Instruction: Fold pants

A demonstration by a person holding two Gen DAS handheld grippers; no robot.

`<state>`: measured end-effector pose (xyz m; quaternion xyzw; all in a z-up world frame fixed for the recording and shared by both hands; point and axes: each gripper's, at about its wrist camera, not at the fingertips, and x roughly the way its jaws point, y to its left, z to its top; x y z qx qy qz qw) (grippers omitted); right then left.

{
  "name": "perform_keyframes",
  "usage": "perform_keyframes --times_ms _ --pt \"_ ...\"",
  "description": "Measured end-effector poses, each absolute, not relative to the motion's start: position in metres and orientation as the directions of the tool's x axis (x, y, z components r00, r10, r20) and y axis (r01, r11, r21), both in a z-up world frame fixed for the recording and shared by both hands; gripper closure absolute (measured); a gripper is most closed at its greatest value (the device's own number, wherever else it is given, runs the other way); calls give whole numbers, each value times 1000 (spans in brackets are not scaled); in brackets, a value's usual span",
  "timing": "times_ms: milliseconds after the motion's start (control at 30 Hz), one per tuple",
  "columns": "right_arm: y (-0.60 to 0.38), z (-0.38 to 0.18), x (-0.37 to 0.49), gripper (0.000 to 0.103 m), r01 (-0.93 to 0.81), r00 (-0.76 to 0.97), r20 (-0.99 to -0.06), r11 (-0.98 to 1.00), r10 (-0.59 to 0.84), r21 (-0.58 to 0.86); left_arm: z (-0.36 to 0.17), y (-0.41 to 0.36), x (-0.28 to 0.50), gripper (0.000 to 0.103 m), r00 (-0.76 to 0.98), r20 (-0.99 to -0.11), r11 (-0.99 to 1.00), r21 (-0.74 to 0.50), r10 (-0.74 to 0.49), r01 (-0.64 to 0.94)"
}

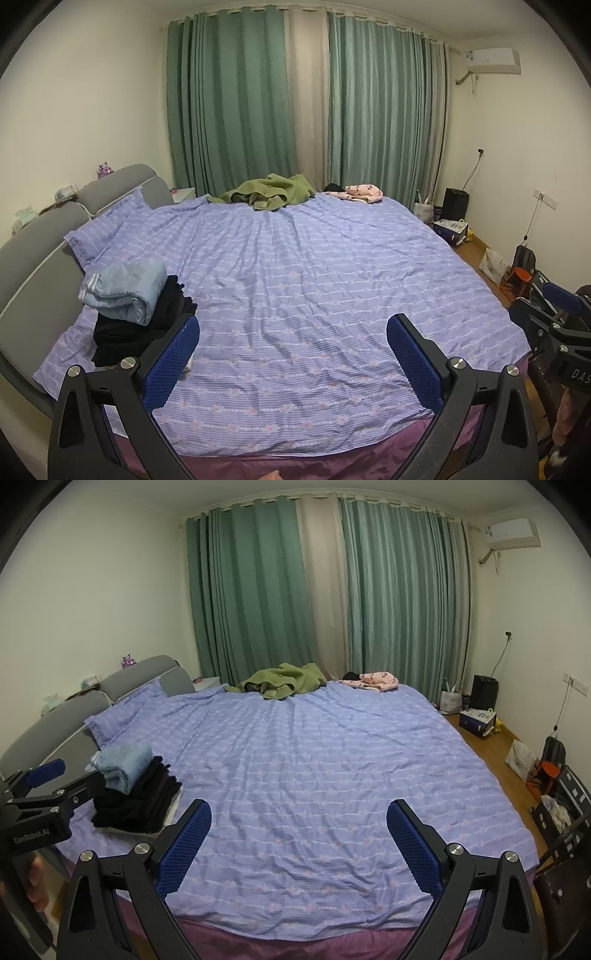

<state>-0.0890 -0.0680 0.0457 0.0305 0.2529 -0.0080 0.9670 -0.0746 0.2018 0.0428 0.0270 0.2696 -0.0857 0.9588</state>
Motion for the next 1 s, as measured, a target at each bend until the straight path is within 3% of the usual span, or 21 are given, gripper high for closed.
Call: perform_keyframes --times_ms 1000 --pt "-73 44 -88 6 35 867 -498 998 -3 55 41 192 -74 0 831 -534 982 8 -156 190"
